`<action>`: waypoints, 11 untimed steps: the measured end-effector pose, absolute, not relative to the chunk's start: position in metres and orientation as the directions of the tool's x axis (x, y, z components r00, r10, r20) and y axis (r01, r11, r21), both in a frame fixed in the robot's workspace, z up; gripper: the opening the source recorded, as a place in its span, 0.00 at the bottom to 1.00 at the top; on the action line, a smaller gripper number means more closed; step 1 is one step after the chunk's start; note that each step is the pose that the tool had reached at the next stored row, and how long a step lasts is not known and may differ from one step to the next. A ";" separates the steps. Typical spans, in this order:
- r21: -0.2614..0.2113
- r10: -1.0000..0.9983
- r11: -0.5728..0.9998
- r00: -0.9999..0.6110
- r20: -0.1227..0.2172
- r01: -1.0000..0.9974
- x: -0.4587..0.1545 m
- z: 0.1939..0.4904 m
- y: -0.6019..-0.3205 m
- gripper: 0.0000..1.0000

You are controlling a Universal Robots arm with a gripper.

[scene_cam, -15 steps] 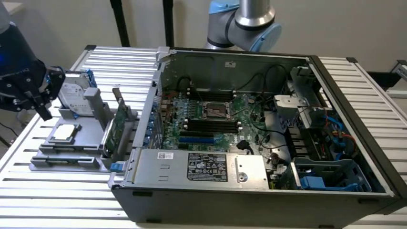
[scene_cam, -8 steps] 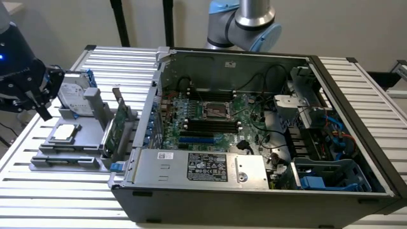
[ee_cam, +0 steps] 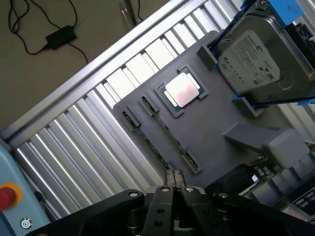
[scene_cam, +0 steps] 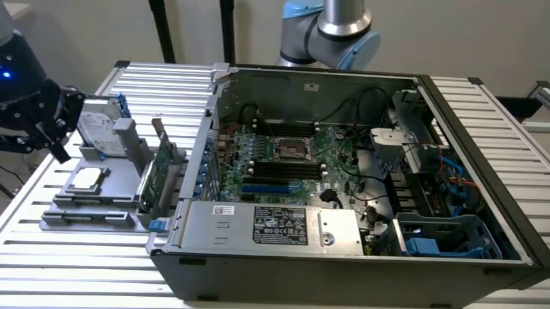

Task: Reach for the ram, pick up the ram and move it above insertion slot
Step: 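Pick up the ram and move it above insertion slot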

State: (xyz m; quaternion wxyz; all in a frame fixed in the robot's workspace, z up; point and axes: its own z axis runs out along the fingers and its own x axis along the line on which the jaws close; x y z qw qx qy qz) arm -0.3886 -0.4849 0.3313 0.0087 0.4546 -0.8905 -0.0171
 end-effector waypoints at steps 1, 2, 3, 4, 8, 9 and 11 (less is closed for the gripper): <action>0.038 -0.820 0.571 -0.572 0.000 -0.820 -0.389 0.331 -0.485 0.11; 0.038 -0.831 0.556 -0.557 0.000 -0.830 -0.389 0.331 -0.485 0.11; 0.038 -0.841 0.541 -0.542 0.000 -0.840 -0.389 0.331 -0.485 0.11; 0.038 -0.850 0.526 -0.527 0.000 -0.849 -0.389 0.331 -0.485 0.11; 0.038 -0.887 0.462 -0.463 0.000 -0.886 -0.389 0.331 -0.485 0.11; 0.038 -0.895 0.446 -0.447 0.000 -0.894 -0.389 0.331 -0.485 0.11; 0.038 -0.910 0.414 -0.414 0.000 -0.909 -0.389 0.331 -0.485 0.11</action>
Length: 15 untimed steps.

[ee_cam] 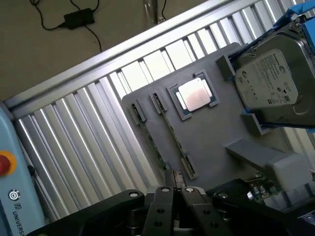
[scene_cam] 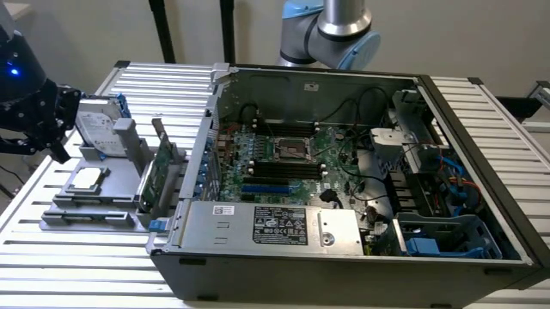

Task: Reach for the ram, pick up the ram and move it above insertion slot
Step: 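Pick up the ram and move it above insertion slot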

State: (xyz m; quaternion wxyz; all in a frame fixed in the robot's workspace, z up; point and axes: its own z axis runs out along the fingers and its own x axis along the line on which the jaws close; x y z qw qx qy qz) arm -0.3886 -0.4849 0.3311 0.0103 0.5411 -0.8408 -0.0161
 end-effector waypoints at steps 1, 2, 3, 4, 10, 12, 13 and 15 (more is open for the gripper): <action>0.038 -0.918 0.397 -0.397 0.000 -0.917 -0.389 0.331 -0.485 0.11; 0.038 -0.925 0.380 -0.381 0.000 -0.924 -0.389 0.331 -0.485 0.11; 0.038 -0.931 0.364 -0.364 0.000 -0.931 -0.389 0.331 -0.485 0.11; 0.038 -0.938 0.346 -0.346 0.000 -0.937 -0.389 0.331 -0.485 0.11; 0.038 -0.970 0.242 -0.243 0.000 -0.969 -0.389 0.331 -0.485 0.11; 0.038 -0.978 0.207 -0.207 0.000 -0.978 -0.389 0.331 -0.485 0.11; 0.038 -0.982 0.189 -0.189 0.000 -0.981 -0.389 0.331 -0.485 0.11; 0.038 -0.988 0.153 -0.153 0.000 -0.988 -0.389 0.331 -0.485 0.11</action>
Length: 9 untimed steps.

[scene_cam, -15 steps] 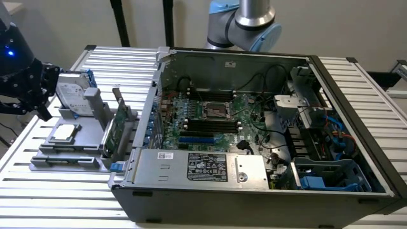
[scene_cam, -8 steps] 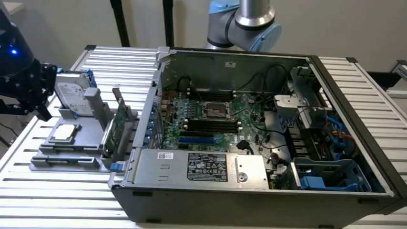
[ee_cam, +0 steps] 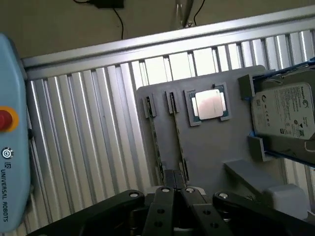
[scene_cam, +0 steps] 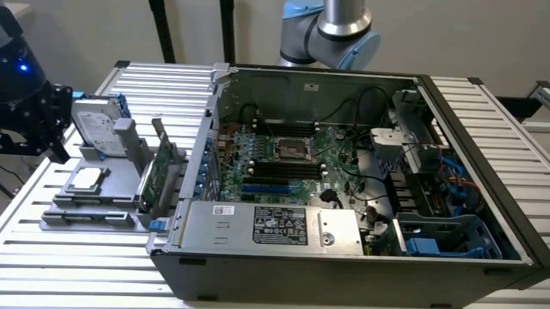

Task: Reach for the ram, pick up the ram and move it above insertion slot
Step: 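Pick up the ram and move it above insertion slot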

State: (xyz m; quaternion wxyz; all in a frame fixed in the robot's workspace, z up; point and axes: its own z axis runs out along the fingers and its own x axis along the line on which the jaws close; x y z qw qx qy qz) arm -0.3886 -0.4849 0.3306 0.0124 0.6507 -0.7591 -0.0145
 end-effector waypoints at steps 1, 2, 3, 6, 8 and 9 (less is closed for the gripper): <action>0.038 -0.991 0.134 -0.135 0.000 -0.990 -0.389 0.331 -0.485 0.11; 0.038 -0.993 0.117 -0.117 0.000 -0.992 -0.389 0.330 -0.485 0.11; 0.037 -0.995 0.099 -0.099 0.000 -0.994 -0.389 0.330 -0.485 0.11; 0.036 -0.999 0.045 -0.045 0.000 -0.998 -0.389 0.330 -0.485 0.11; 0.034 -1.000 0.008 -0.008 0.000 -0.999 -0.389 0.330 -0.485 0.11; 0.033 -1.000 -0.011 0.011 0.000 -0.999 -0.389 0.330 -0.485 0.11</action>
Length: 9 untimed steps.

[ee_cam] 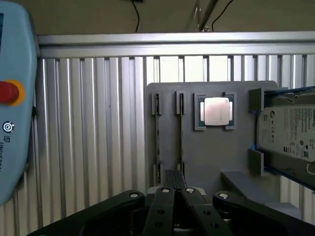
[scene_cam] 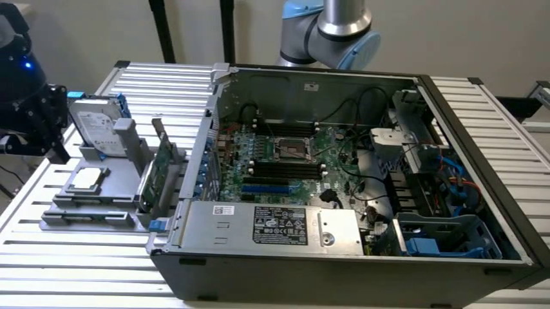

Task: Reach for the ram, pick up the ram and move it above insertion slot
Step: 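Pick up the ram and move it above insertion slot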

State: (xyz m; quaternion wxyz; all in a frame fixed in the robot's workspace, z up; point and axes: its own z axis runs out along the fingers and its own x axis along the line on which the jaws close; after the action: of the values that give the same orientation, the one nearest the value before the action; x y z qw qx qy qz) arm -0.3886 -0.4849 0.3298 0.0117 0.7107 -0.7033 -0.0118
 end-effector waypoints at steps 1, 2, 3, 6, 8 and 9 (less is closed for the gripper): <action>0.032 -1.000 -0.028 0.028 0.000 -0.999 -0.389 0.330 -0.485 0.11; 0.031 -0.999 -0.046 0.046 0.000 -0.998 -0.389 0.330 -0.485 0.11; 0.029 -0.998 -0.064 0.064 0.000 -0.998 -0.389 0.329 -0.485 0.11; 0.023 -0.993 -0.118 0.118 0.000 -0.993 -0.389 0.329 -0.485 0.11; 0.023 -0.992 -0.129 0.129 0.000 -0.991 -0.389 0.329 -0.485 0.11; 0.023 -0.992 -0.129 0.129 0.000 -0.991 -0.389 0.329 -0.485 0.11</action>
State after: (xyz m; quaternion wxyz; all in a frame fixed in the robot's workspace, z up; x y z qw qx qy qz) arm -0.3888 -0.4849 0.3291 0.0088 0.7514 -0.6598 -0.0075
